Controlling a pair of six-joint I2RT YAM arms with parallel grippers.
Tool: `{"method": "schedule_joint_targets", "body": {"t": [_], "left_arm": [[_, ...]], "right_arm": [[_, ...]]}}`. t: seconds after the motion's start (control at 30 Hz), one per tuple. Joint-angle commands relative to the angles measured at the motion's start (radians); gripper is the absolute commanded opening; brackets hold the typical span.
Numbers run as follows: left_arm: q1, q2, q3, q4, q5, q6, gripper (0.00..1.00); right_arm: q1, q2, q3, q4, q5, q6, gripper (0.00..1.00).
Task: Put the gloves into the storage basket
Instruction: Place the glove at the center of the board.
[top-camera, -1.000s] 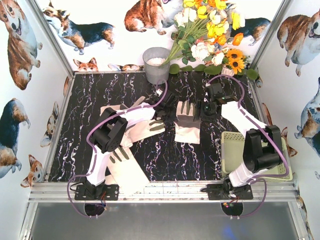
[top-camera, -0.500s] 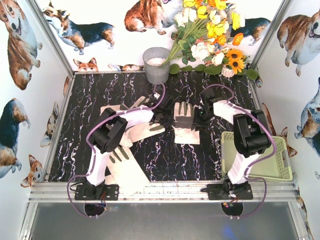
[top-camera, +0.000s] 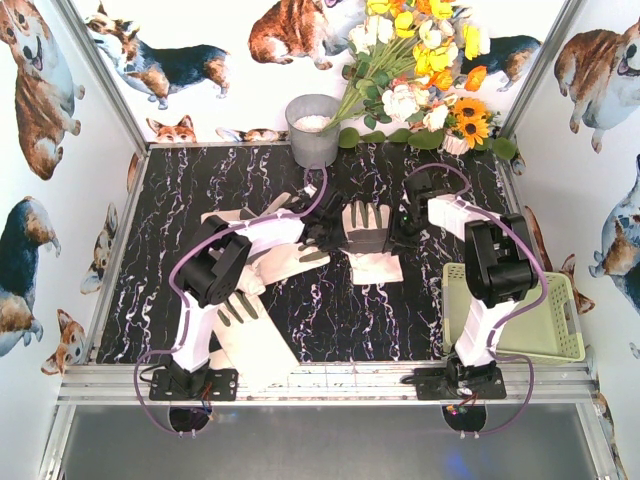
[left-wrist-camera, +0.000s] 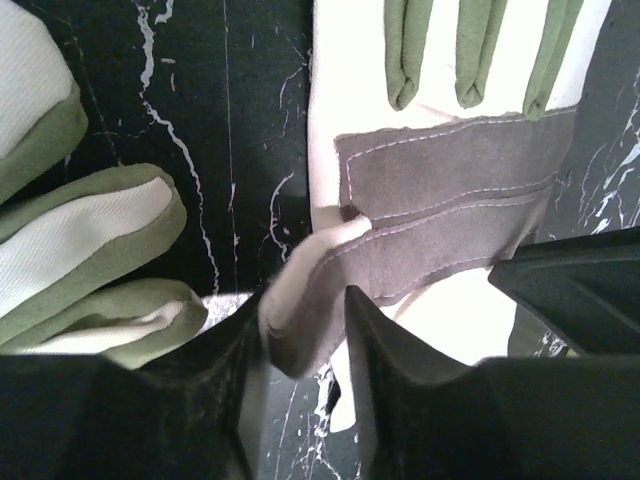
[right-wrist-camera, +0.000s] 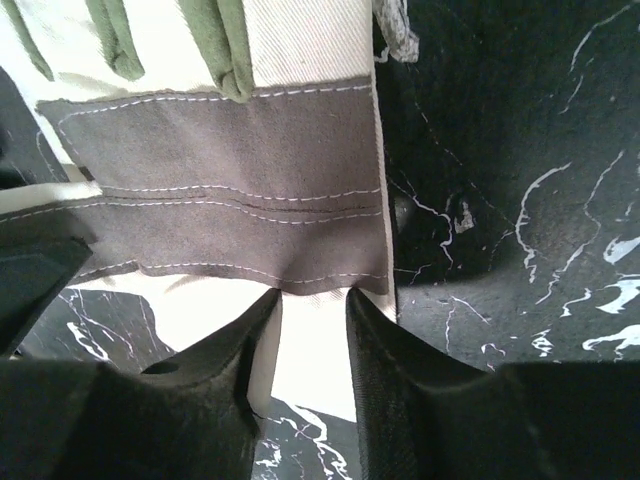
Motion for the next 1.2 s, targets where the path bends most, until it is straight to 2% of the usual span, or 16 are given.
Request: {"method": "schedule_joint_targets", "body": {"t": [0.0, 0.17, 0.4, 0.57, 0.67, 1.0, 1.07, 1.17], "left_arm": [[0.009, -0.080, 0.055, -0.046, -0.036, 0.037, 0.34], [0.007, -0.181, 0.093, -0.149, -0.131, 0.090, 0.54], [0.011, -0.342, 0.047, -0.395, -0.401, 0.164, 0.66], [0.010, -0.319, 0.074, -0.674, -0.597, 0.252, 0.67], [0.010, -0.275, 0.078, -0.770, -0.663, 0.283, 0.67], [0.020, -0.176, 0.012, -0.709, -0.663, 0.357, 0.65], [0.026, -0.154, 0.021, -0.718, -0.684, 0.373, 0.61], [0.045, -0.138, 0.015, -0.706, -0.691, 0.394, 0.49]], "right_arm": [[-0.017, -0.054, 0.066, 0.024, -0.033, 0.004, 0.39], [-0.044, -0.158, 0.106, -0.007, -0.101, 0.034, 0.51], [-0.057, -0.300, 0.076, -0.037, -0.174, 0.083, 0.56], [-0.057, -0.363, 0.030, -0.055, -0.215, 0.115, 0.57], [-0.057, -0.387, 0.016, -0.056, -0.242, 0.141, 0.57], [-0.054, -0.442, -0.006, -0.060, -0.244, 0.168, 0.58], [-0.054, -0.456, -0.017, -0.063, -0.245, 0.173, 0.58], [-0.054, -0.484, -0.036, -0.068, -0.241, 0.181, 0.58]]}}
